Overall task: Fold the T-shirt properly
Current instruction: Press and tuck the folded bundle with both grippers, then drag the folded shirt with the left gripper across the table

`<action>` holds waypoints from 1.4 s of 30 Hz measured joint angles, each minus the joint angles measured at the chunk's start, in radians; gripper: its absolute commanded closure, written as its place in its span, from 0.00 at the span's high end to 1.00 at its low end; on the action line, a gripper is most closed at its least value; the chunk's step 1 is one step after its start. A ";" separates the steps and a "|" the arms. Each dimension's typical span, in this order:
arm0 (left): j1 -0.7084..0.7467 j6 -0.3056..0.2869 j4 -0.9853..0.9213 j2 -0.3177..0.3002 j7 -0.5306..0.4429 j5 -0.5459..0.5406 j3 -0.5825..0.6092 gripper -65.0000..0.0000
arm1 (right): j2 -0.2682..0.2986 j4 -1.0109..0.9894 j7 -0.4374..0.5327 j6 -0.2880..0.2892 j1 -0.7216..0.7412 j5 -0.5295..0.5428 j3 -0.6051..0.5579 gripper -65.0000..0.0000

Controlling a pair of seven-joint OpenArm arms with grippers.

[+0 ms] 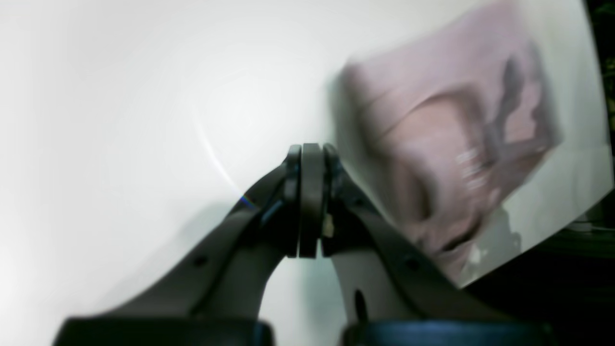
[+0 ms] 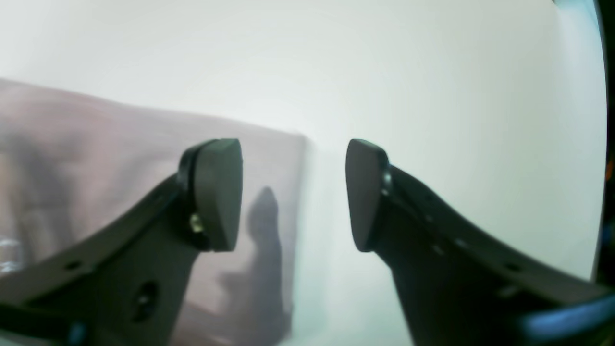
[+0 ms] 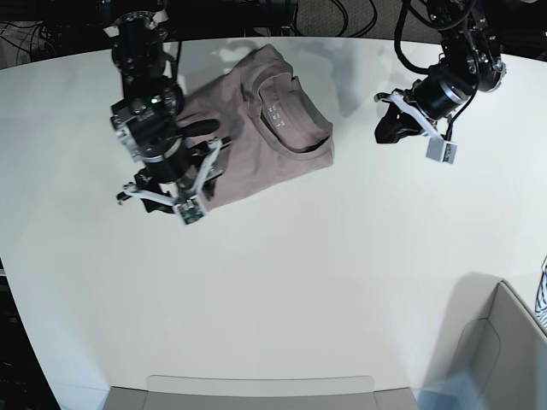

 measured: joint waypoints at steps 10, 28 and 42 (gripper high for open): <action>-0.097 -0.007 0.045 -0.098 0.001 0.177 0.546 0.00 | 0.152 -0.125 -0.072 0.002 0.038 0.199 0.138 0.00; -0.278 0.212 -0.142 -0.039 -0.085 0.695 0.574 0.00 | 0.301 -0.028 -0.182 0.166 -0.101 0.214 -0.280 0.00; -0.206 0.201 -0.026 0.019 -0.085 0.698 0.658 0.00 | 0.092 0.021 -0.174 0.160 -0.150 0.214 0.406 0.00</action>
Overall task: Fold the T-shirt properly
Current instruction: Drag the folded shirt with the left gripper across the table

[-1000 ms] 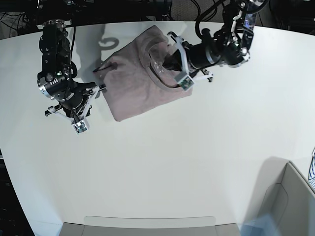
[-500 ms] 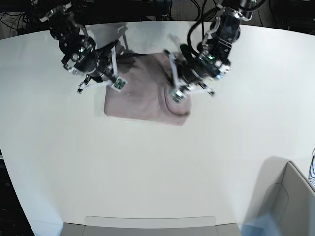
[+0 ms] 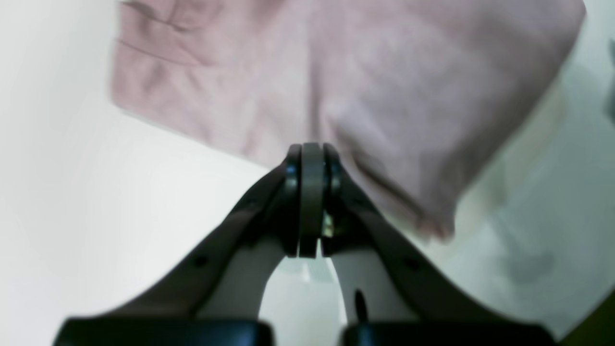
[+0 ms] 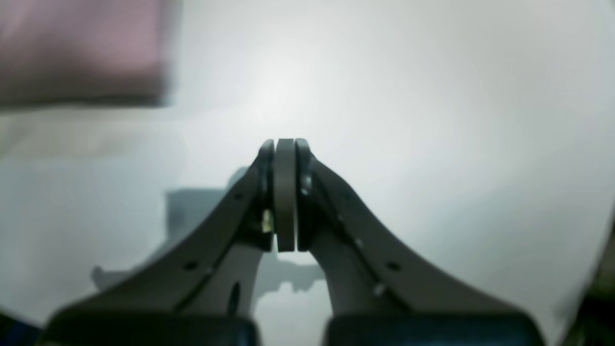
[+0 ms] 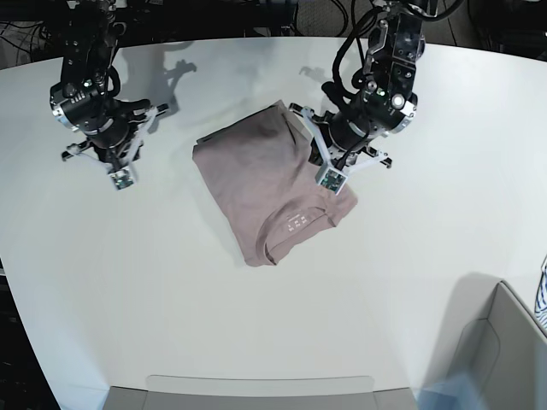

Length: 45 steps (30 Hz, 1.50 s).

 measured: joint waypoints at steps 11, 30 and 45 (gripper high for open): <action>-0.145 -0.004 -0.234 0.157 -0.099 -0.007 0.145 0.00 | 0.027 -0.007 -0.002 0.004 -0.145 -0.010 0.095 0.00; -0.240 -0.032 -0.554 -0.188 -0.346 -0.077 -0.018 0.00 | 0.024 -0.006 0.068 0.004 -0.222 -0.005 0.090 0.00; -0.171 -0.014 -0.337 -0.348 -0.231 -0.025 -0.244 0.00 | 0.029 -0.006 0.069 0.004 -0.225 0.148 0.092 0.00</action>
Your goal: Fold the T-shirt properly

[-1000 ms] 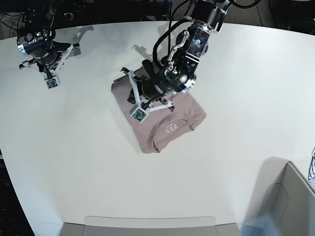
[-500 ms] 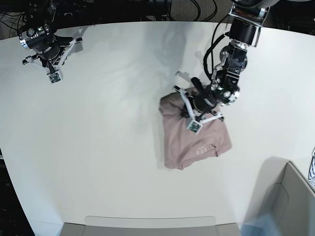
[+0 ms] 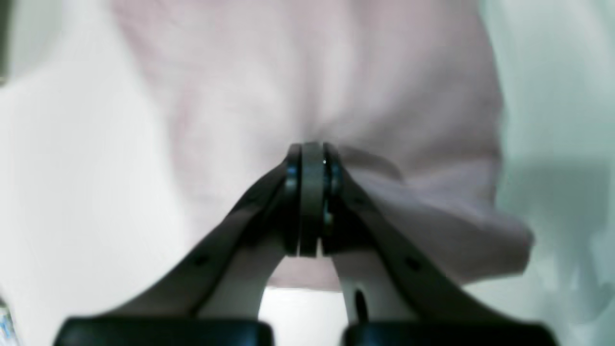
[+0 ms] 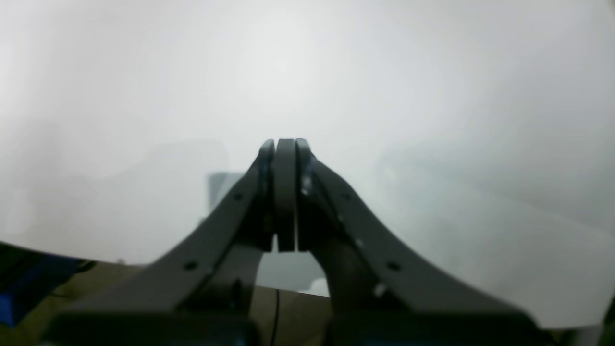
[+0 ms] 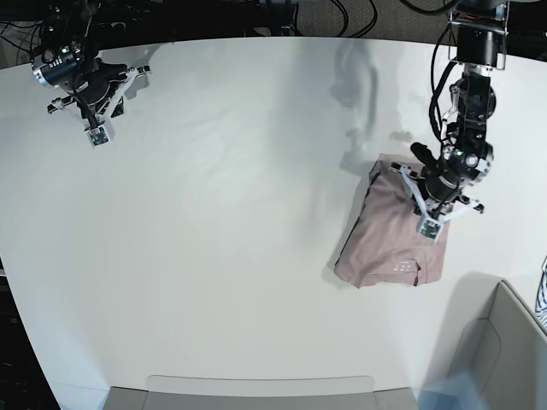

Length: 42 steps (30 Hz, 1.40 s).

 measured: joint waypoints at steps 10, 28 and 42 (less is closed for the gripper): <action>0.307 0.000 0.469 0.120 0.256 -0.005 -0.275 0.00 | 0.076 0.012 -0.002 0.001 -0.174 0.156 0.008 0.00; 1.015 0.008 0.460 0.143 0.132 0.011 -0.437 0.00 | 0.241 0.015 0.082 0.000 -0.771 0.270 0.099 0.00; 0.779 0.023 -0.298 0.168 -0.085 0.014 -0.224 0.00 | 0.270 -0.341 0.102 -0.006 -0.422 -0.283 -0.556 0.00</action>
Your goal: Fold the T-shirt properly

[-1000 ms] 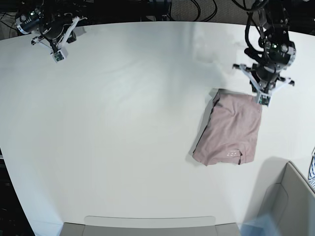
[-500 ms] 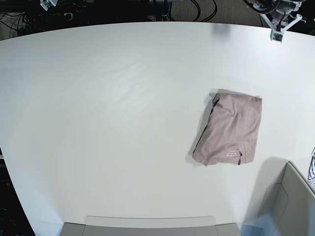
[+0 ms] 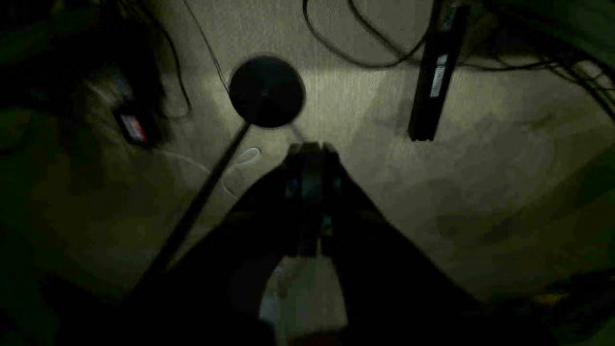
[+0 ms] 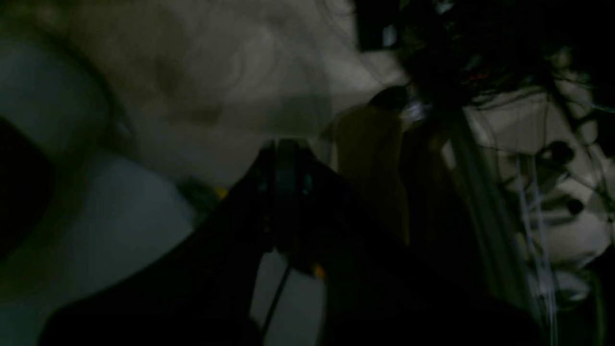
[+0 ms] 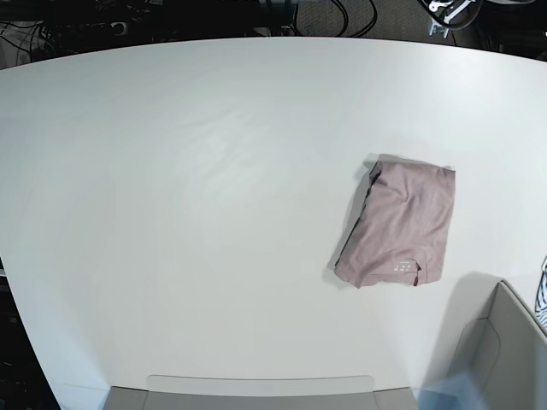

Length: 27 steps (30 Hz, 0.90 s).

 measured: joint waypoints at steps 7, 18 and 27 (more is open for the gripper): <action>-0.225 -0.019 -0.525 -0.028 -0.226 -0.017 0.219 0.00 | 0.027 -0.496 0.163 0.004 0.306 0.004 -0.340 0.00; -0.409 -0.009 -0.976 0.001 -0.777 -0.009 0.265 0.00 | -0.011 -0.932 0.417 -0.007 0.532 -0.007 -0.610 0.00; -0.430 -0.009 -1.074 0.026 -0.937 -0.008 0.356 0.00 | -0.108 -1.235 0.761 -0.006 0.626 -0.006 -0.611 0.00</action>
